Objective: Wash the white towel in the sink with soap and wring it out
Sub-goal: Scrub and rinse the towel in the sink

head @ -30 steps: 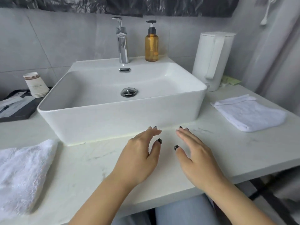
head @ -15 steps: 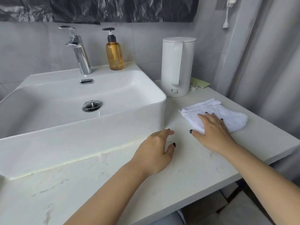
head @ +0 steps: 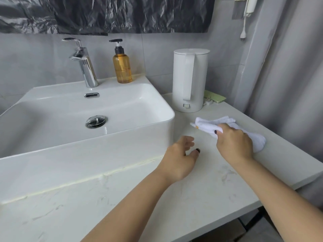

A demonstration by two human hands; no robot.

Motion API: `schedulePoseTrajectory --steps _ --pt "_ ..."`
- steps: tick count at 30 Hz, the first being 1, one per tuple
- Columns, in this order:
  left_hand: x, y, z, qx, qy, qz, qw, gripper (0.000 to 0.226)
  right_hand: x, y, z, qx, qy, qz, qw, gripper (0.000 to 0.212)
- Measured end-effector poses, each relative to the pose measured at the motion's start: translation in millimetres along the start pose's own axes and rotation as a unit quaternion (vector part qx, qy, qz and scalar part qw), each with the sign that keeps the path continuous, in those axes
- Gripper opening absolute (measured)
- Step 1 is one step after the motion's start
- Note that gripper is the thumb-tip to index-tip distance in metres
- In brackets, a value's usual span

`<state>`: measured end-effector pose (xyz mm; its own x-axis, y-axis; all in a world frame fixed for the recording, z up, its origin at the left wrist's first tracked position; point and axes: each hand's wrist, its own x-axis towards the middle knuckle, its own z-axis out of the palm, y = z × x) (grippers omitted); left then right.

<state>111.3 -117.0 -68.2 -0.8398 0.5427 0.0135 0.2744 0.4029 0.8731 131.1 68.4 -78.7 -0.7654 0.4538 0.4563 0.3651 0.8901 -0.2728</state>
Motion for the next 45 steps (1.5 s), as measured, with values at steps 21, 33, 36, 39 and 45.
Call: schedulePoseTrajectory --steps 21,33,36,39,45 --pt "-37.7 56.4 -151.5 -0.419 0.05 0.093 0.902 0.029 -2.1 -185.7 -120.1 0.444 0.101 -0.241 0.857 0.022" --pt "-15.3 -28.6 -305.1 -0.282 0.446 -0.071 0.847 0.012 88.2 -299.0 -14.1 0.608 -0.133 0.097 0.777 0.028" --pt "6.7 -45.8 -327.4 -0.249 0.474 -0.108 0.838 0.006 103.4 -307.4 -0.6 0.56 -0.142 0.105 0.81 0.017" --pt "26.2 -50.7 -333.7 -0.203 0.494 -0.126 0.836 0.012 107.8 -310.1 12.8 0.516 -0.145 0.103 0.838 0.025" --pt "40.1 -59.9 -322.0 -0.121 0.448 -0.029 0.886 0.037 107.7 -306.2 30.4 0.397 -0.097 -0.014 0.913 0.026"
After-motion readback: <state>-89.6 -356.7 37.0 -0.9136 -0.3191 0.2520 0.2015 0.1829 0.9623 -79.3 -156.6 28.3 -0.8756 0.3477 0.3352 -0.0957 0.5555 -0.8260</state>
